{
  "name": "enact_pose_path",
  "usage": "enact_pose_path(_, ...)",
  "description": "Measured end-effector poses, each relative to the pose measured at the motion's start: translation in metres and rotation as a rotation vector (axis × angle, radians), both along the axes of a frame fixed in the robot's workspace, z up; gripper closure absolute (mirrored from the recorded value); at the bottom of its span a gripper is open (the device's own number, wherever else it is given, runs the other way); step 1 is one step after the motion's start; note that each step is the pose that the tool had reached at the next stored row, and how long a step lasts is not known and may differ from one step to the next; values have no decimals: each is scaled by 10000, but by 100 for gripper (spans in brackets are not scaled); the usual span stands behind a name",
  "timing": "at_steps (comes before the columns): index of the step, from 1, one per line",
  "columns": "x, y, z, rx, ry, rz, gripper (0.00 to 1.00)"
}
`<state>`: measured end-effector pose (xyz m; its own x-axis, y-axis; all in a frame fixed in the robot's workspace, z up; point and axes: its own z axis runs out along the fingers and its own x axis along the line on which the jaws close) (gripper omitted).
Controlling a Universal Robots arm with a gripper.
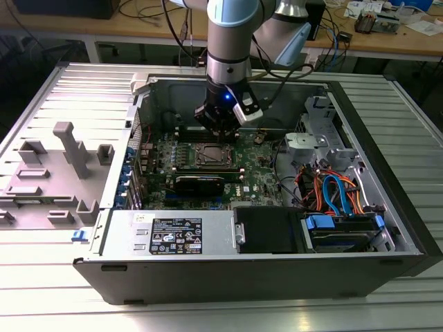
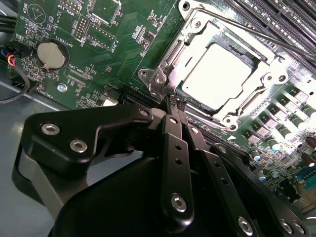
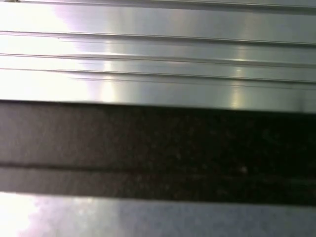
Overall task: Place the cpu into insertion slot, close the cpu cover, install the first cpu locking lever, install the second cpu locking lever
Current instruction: 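Install the second cpu locking lever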
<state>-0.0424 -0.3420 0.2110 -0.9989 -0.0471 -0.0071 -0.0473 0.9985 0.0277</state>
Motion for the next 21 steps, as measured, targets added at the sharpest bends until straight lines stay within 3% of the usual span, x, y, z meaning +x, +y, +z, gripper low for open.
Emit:
enact_pose_path(12, 0, -7, 0, 1, 0, -1, 89)
enact_pose_path(15, 0, -58, 0, 0, 0, -1, 89)
enact_pose_path(21, 0, -60, 49, -56, 1, 0, 89)
